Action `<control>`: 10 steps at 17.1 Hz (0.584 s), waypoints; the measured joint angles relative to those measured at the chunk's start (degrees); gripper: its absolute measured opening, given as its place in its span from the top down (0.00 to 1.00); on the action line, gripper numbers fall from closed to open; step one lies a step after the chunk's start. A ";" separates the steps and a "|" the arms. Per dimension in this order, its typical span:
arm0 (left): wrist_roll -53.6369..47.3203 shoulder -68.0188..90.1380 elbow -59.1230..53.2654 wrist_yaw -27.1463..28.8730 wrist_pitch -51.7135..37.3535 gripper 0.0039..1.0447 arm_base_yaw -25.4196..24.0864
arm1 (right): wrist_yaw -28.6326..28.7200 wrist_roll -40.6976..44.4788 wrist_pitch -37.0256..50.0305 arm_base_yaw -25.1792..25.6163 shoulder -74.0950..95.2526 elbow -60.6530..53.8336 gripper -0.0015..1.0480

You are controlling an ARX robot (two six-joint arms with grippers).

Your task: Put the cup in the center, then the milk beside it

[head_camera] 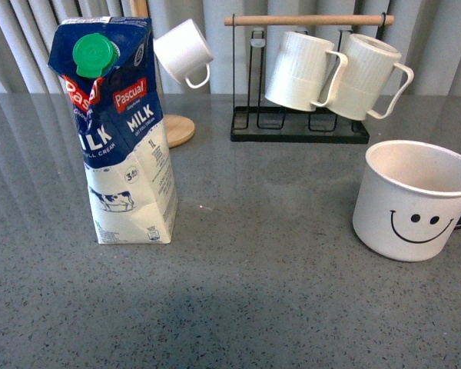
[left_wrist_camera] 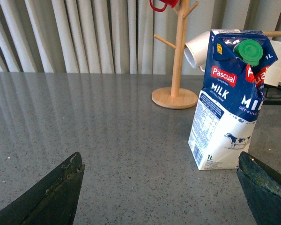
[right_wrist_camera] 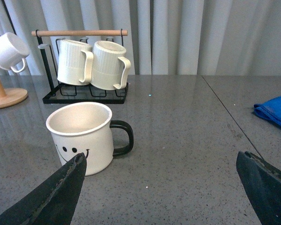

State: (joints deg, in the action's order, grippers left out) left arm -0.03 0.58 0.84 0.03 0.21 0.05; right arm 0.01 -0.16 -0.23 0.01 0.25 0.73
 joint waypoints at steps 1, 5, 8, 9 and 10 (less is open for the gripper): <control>0.00 0.00 0.00 0.00 0.00 0.06 0.00 | 0.00 -0.02 0.00 0.00 0.00 0.00 0.06; 0.00 0.00 0.00 0.00 0.00 0.06 0.00 | 0.00 0.00 0.00 0.00 0.00 0.00 0.06; 0.00 0.00 0.00 0.00 0.00 0.06 0.00 | 0.00 0.00 0.00 0.00 0.00 0.00 0.06; 0.00 0.00 0.00 0.00 0.00 0.06 0.00 | 0.00 -0.02 0.00 0.00 0.00 0.00 0.06; 0.00 0.00 0.00 0.00 0.00 0.06 0.00 | 0.00 -0.02 0.00 0.00 0.00 0.00 0.06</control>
State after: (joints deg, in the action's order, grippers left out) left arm -0.03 0.58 0.84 0.03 0.21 0.05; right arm 0.01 -0.19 -0.23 0.01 0.25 0.73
